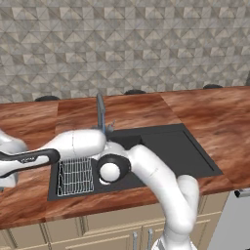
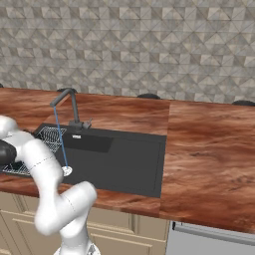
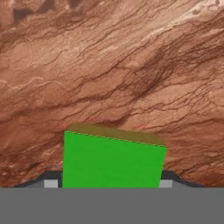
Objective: Soak the sponge with water for a few seconds and then drop it inside the sink.
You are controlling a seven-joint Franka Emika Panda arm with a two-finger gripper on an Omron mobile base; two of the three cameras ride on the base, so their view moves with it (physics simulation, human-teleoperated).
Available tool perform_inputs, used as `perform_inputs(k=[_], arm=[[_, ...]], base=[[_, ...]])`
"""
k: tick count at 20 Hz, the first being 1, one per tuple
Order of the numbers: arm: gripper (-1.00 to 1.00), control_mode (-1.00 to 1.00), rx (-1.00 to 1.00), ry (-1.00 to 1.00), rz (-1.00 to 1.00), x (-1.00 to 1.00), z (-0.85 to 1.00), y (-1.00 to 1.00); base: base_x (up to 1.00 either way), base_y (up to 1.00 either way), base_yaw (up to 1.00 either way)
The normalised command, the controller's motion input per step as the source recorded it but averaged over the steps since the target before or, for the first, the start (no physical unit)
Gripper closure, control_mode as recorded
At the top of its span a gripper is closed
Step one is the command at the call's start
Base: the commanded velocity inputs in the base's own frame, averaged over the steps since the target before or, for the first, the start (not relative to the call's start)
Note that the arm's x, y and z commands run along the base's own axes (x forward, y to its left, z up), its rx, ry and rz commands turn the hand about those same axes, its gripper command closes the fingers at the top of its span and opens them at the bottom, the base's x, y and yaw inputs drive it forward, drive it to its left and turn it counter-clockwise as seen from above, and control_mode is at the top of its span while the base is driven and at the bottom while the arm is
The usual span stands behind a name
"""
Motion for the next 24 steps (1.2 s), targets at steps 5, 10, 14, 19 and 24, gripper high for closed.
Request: perform_inputs(k=[5,10,14,19,24], arm=[[1.00,-1.00,0.02,-0.04,0.00,-0.07,0.53,-0.65],[1.00,-1.00,0.07,-0.18,0.00,-0.35,0.66,-0.76],[1.00,-1.00,0.09,-0.17,0.02,-0.24,0.56,-0.78],[1.00,-1.00,0.13,-0.16,0.07,-0.23,0.31,-0.98],[1.00,-1.00,0.16,-0.14,0.09,-0.30,0.07,-1.00]], base=[[0.00,0.00,0.00],[0.00,0.00,0.00],[0.00,0.00,0.00],[0.00,0.00,0.00],[0.00,0.00,0.00]])
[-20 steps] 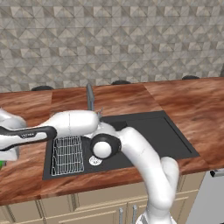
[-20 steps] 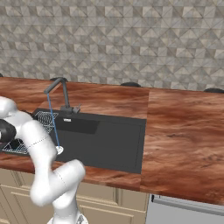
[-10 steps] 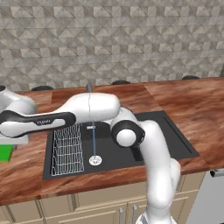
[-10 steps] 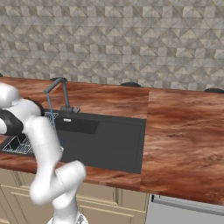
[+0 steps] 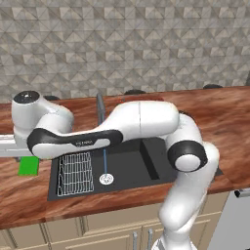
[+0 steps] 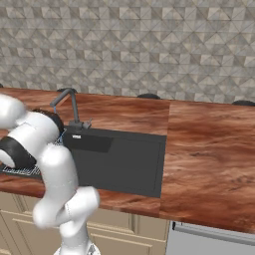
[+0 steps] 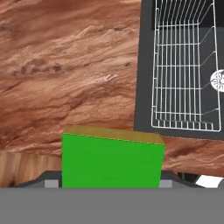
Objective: Soak the sponge with water for a few seconds and then drop it inside the sink.
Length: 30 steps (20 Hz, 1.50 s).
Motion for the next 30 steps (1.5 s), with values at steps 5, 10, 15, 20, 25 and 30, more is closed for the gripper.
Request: perform_inputs(k=[5,10,15,20,25,30], arm=[[1.00,-1.00,0.13,-0.14,0.11,-0.20,0.18,-0.99],[1.00,-1.00,0.09,-0.05,0.15,0.00,0.44,-0.82],[1.00,-1.00,0.05,0.00,0.16,0.00,0.26,-0.61],[1.00,-1.00,0.00,0.00,0.15,0.00,0.05,-0.52],[1.00,-1.00,0.00,0.00,0.19,0.00,0.00,-0.40],[1.00,-1.00,0.00,0.00,0.25,0.00,0.00,-0.43]], base=[[0.00,0.00,0.00],[0.00,0.00,0.00],[0.00,0.00,0.00],[0.00,0.00,0.00],[0.00,0.00,0.00],[0.00,0.00,0.00]])
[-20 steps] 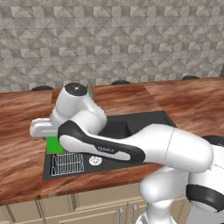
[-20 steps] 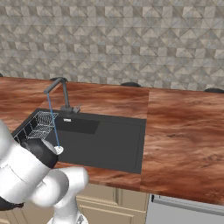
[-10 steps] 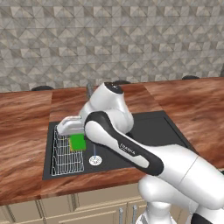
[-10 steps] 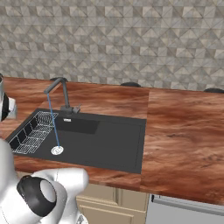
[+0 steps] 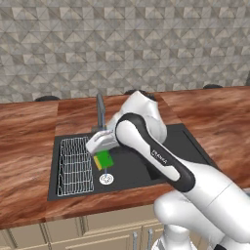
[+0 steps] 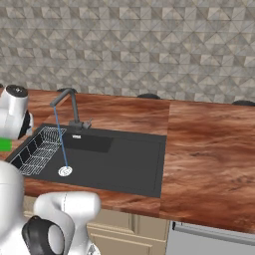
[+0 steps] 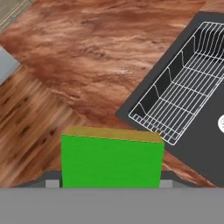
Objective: Soak the sponge with water for a few seconds and then drop it inside the sink.
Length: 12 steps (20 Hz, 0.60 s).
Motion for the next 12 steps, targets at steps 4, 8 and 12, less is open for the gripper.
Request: perform_inputs(k=[4,8,12], arm=[[1.00,-1.00,0.00,-0.02,0.28,0.00,0.00,-0.47],[1.00,-1.00,0.00,-0.09,0.30,-0.05,0.00,-0.47],[1.00,-1.00,0.00,-0.08,0.27,0.00,0.00,-0.48]], base=[[0.00,0.00,0.00],[0.00,0.00,0.00],[0.00,0.00,0.00]])
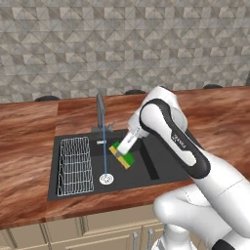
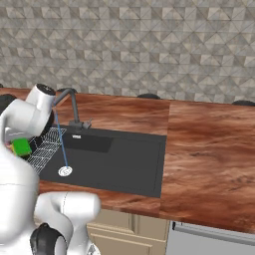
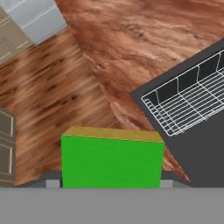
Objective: Soak the sponge with water for a few seconds and then drop it inside the sink.
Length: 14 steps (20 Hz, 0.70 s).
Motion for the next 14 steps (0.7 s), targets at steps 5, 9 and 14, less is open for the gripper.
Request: perform_inputs(k=[5,9,14], arm=[[1.00,-1.00,0.00,-0.10,0.12,0.00,-0.11,-0.65],[1.00,-1.00,0.04,-0.16,0.00,0.00,-0.23,-0.53],[1.00,-1.00,0.10,-0.19,0.00,0.01,-0.24,-0.27]], base=[[0.00,0.00,0.00],[0.00,0.00,0.00],[0.00,0.00,0.00]])
